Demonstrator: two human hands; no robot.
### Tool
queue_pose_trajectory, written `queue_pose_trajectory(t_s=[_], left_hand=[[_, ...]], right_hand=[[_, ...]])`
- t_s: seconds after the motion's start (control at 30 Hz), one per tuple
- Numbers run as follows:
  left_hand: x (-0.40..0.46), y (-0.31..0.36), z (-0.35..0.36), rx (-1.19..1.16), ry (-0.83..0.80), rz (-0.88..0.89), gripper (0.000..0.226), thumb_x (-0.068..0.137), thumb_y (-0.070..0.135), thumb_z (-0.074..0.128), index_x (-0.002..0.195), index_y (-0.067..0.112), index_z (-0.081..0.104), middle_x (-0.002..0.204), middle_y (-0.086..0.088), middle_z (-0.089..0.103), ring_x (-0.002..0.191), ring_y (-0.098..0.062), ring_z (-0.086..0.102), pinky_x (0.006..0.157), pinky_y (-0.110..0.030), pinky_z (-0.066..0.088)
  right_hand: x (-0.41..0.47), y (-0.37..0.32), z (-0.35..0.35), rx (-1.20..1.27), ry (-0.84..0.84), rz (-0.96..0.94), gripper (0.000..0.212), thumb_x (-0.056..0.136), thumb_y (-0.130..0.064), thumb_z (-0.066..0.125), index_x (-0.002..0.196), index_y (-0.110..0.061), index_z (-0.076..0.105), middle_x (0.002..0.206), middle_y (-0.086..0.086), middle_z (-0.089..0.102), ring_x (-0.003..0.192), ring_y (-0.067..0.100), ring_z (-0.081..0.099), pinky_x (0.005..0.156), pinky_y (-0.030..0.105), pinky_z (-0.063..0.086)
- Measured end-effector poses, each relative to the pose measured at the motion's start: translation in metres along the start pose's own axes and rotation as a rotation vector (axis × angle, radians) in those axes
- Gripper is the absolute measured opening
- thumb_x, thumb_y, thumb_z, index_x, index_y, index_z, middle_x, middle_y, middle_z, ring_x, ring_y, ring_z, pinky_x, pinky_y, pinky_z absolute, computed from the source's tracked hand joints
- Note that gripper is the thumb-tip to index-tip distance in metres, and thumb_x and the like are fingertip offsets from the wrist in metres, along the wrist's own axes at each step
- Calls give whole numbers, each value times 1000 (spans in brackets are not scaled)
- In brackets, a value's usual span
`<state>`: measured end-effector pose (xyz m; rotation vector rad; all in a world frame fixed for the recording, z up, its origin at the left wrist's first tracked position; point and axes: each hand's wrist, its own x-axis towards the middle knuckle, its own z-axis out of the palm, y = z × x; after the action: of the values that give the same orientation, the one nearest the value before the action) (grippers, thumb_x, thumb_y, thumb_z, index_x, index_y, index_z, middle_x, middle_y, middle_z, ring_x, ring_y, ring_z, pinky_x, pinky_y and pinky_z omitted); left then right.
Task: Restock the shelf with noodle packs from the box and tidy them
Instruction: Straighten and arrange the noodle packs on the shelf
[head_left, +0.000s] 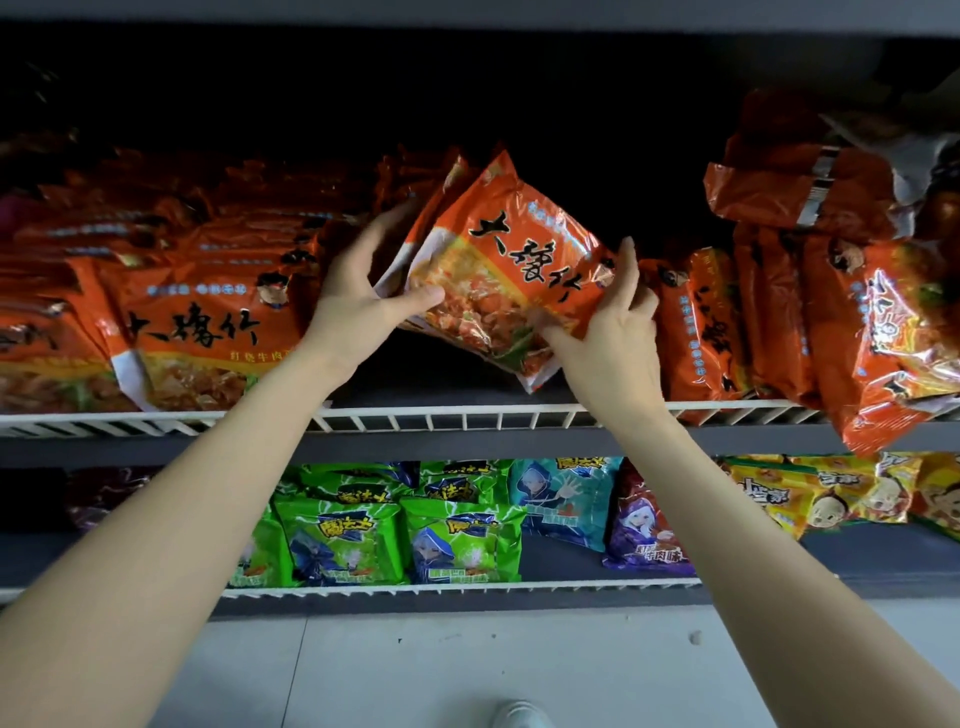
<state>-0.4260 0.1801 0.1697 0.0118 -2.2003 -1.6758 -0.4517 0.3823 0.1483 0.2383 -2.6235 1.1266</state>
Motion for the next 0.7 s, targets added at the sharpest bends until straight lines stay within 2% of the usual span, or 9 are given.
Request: queue_pose_trajectory(t_s=[0.03,0.1,0.2,0.3,0.43,0.5,0.6,0.63,0.7], left_hand=[[1,0,-3,9,-1,-11,70,80,-2,68,136,28,37,133,14,43,115,7,44,82,-1,43],[3,0,-8,33,-42,-49,78,80,-2,68,142,27,33,141,8,42,122,-4,44,95,-17,46],[6,7,-14,200,-62,-49,94,77,-5,70,147,34,20,145,7,36,130,-12,39,106,-36,38],[8,15,-15,358,-88,-49,107,76,-8,69,149,37,6,153,2,26,137,-18,30,100,-28,32],[10,15,-8,305,-87,-47,105,76,-5,69,149,34,5,150,2,32,134,-18,36,108,-42,35],[17,10,-2,247,-38,-38,97,78,0,69,150,28,9,149,1,33,134,-15,34,109,-36,31],[31,-3,10,378,76,23,87,79,10,71,147,17,18,145,-5,39,133,-20,39,110,-37,33],[35,-10,15,446,125,19,86,79,13,71,147,12,19,144,-7,40,132,-22,40,109,-36,34],[40,-19,23,516,190,-18,90,82,16,71,149,9,12,147,-10,37,131,-23,41,103,-22,34]], right_hand=[[3,-1,5,109,-44,5,98,87,-43,63,151,-21,-6,141,19,36,119,38,47,83,31,38],[9,-3,16,296,-130,17,95,88,-34,65,151,-23,-5,142,12,43,122,31,49,89,30,41],[18,-7,31,472,-170,6,92,87,-19,67,151,-26,1,143,7,43,129,25,45,105,37,41],[28,-10,41,707,-249,29,99,83,-3,68,149,-36,2,146,3,39,132,20,42,107,46,40],[43,-19,48,822,-271,40,112,75,7,73,150,-30,-2,148,6,33,134,22,38,106,51,40],[50,-20,44,818,-221,23,115,74,6,75,150,-29,-3,147,4,34,134,20,39,104,47,42],[61,-22,40,569,-42,-92,117,71,-7,81,150,-27,-1,148,6,34,133,22,40,102,41,44],[65,-23,42,447,23,-123,116,70,-11,82,151,-27,0,147,9,34,132,27,41,100,45,45],[67,-25,49,256,105,-163,112,72,-15,80,151,-30,1,144,15,35,128,38,42,94,55,47]])
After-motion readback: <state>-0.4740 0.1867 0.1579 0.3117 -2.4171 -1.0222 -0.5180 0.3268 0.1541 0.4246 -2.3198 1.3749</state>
